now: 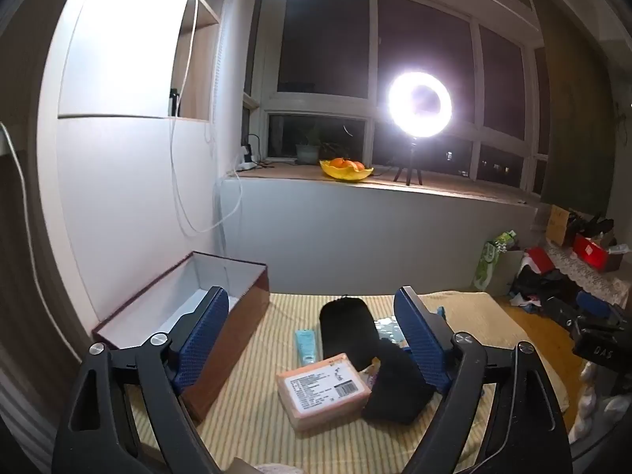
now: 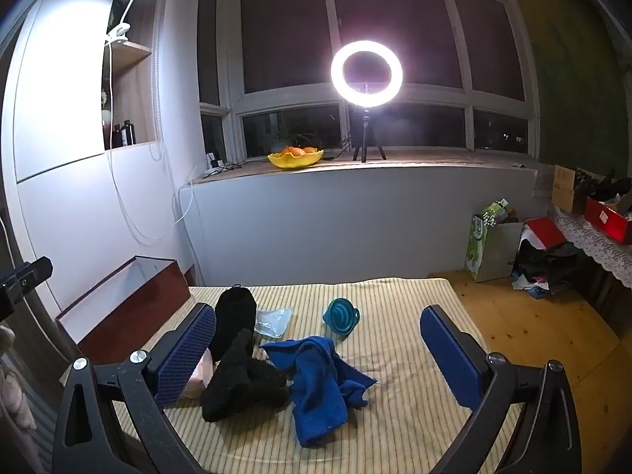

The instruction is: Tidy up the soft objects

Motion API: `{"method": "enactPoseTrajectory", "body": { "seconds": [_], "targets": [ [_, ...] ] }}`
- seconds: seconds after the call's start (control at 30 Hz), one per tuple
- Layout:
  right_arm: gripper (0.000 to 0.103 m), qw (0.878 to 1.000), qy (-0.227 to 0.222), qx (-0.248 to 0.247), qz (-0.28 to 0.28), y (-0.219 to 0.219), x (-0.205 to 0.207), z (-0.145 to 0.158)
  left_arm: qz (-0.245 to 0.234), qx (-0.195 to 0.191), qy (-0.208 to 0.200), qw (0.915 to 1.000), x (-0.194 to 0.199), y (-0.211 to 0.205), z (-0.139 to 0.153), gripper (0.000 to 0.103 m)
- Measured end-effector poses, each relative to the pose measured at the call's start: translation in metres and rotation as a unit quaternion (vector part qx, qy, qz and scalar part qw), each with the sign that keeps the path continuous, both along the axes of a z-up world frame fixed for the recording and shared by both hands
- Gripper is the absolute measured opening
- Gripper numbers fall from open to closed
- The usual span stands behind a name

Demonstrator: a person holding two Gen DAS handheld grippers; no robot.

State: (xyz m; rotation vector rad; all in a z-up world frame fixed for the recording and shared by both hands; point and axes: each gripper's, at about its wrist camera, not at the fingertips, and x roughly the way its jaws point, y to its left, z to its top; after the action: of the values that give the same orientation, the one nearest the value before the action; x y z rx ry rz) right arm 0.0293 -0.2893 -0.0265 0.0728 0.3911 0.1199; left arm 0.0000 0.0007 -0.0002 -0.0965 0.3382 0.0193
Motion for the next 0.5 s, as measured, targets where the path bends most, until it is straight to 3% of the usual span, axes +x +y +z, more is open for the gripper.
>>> {"method": "enactPoseTrajectory", "body": {
  "seconds": [0.03, 0.5],
  "targets": [
    [0.102, 1.000, -0.001, 0.001, 0.000, 0.000, -0.001, -0.002, 0.000, 0.022, -0.011, 0.9997, -0.001, -0.002, 0.000, 0.086],
    [0.102, 1.000, -0.005, -0.004, -0.003, 0.003, -0.005, -0.001, 0.002, 0.013, -0.001, 0.9999, 0.001, 0.002, 0.000, 0.086]
  ]
}}
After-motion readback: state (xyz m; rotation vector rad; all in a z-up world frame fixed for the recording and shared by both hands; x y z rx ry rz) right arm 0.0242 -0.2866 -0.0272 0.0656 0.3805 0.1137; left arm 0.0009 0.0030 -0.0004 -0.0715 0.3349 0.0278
